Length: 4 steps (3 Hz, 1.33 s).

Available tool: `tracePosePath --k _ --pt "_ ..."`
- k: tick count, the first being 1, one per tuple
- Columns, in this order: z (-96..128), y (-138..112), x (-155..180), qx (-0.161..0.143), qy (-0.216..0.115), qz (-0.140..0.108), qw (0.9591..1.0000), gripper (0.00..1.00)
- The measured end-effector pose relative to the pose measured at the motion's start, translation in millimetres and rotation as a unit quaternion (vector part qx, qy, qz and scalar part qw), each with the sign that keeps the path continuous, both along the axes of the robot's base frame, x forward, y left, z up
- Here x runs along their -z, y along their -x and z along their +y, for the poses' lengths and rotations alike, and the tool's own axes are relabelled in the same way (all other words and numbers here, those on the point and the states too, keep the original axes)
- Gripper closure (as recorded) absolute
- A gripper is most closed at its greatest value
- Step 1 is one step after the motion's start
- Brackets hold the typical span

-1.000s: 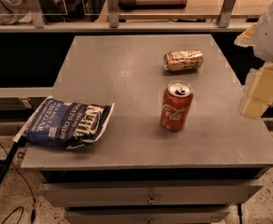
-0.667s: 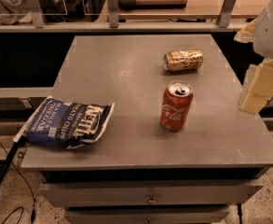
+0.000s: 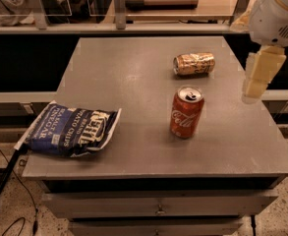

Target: Place orange can upright

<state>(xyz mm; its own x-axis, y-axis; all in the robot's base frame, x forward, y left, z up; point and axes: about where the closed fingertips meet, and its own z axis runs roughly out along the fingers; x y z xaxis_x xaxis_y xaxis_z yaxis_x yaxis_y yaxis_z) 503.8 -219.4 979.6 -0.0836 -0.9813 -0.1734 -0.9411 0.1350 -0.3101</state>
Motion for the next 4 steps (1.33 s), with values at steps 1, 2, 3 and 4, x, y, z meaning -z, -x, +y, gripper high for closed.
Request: tracePosePath --k 1,2,3,4 --pt "0.9 -23.1 3.9 -0.026 0.015 -0.006 0.9995 0.00" --pt "4.2 -58.8 10.8 -0.048 0.041 -0.028 0.9976 0.00" --pt "3.8 -91.3 20.1 -0.057 0.066 -0.046 0.9952 0.00" --pt "8.7 -118.3 34.5 -0.069 0.078 -0.045 0.9935 0.00"
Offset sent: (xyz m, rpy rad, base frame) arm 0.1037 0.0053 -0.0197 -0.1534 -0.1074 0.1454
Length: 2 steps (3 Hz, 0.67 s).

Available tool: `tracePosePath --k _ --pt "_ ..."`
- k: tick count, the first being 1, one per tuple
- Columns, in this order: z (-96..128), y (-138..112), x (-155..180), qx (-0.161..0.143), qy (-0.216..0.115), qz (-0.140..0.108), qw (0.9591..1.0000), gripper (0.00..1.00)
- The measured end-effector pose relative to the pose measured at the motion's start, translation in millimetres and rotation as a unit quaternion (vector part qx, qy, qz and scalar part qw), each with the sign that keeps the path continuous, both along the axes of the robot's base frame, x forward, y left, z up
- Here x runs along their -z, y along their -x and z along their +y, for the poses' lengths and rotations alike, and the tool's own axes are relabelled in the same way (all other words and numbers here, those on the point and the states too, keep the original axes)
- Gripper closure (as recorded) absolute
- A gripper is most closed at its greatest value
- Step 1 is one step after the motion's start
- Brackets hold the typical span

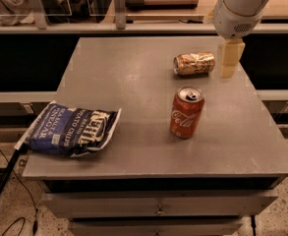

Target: Place orange can upright

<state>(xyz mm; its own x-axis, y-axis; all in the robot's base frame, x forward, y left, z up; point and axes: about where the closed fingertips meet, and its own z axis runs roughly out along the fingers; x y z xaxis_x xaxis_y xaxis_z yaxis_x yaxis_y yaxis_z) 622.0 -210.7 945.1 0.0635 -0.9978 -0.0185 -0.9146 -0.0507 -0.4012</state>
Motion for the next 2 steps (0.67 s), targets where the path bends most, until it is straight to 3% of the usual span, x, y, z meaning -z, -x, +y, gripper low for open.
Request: tracePosePath --k 2 --pt "14.8 -34.2 27.7 -0.020 0.003 0.019 0.9996 0.00"
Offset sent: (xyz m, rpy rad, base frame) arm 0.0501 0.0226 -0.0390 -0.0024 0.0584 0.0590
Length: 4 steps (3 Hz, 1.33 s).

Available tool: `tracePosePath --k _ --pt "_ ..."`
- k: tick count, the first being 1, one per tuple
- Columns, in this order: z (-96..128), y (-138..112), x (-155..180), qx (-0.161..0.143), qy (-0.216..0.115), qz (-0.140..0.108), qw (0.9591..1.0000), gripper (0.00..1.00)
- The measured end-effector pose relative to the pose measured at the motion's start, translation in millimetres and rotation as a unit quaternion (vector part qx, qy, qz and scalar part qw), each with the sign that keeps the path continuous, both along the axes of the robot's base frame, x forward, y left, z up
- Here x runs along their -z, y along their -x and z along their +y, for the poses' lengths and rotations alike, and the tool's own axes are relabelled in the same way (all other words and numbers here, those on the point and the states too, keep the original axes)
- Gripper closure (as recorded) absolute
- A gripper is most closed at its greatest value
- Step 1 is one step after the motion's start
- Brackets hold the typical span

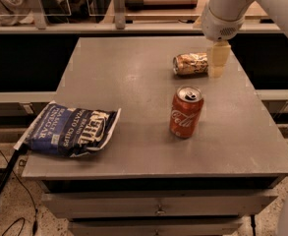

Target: Place orange can upright

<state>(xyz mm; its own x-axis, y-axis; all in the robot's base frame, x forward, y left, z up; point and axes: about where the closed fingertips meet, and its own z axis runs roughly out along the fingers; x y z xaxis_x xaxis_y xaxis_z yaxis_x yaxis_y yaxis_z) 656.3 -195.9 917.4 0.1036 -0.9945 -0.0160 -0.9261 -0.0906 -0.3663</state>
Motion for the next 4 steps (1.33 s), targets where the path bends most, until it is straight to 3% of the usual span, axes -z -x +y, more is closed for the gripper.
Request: tracePosePath --k 2,4 --pt "17.2 -18.1 23.3 0.003 -0.001 0.000 1.0000 0.00" --pt "26.1 -30.8 41.7 0.037 -0.021 -0.003 0.9991 0.00"
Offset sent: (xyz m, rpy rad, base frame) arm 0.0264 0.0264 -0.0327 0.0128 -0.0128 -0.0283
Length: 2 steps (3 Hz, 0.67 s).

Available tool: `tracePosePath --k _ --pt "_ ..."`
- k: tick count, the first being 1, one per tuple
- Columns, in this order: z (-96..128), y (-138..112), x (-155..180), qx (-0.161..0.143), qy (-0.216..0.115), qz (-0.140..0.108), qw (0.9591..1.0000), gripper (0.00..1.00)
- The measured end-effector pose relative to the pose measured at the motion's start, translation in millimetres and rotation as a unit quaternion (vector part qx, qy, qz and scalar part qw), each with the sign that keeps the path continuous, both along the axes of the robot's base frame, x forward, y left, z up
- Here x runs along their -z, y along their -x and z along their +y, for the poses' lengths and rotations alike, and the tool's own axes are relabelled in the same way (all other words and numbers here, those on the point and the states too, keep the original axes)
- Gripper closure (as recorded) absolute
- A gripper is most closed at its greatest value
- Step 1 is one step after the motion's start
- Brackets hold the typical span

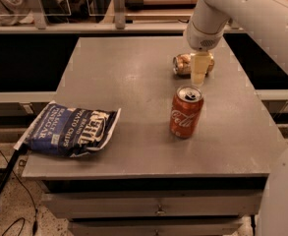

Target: Place orange can upright

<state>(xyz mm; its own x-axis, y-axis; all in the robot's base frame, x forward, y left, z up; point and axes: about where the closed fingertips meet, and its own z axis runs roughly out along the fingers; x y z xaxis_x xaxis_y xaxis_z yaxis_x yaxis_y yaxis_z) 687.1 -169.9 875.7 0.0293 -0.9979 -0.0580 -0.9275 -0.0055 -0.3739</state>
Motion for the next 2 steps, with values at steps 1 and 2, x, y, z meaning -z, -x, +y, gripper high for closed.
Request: tracePosePath --k 1,2 --pt "3.6 -4.7 8.5 0.006 -0.005 0.005 1.0000 0.00" --pt "5.8 -8.1 15.2 0.008 -0.007 0.011 0.9999 0.00"
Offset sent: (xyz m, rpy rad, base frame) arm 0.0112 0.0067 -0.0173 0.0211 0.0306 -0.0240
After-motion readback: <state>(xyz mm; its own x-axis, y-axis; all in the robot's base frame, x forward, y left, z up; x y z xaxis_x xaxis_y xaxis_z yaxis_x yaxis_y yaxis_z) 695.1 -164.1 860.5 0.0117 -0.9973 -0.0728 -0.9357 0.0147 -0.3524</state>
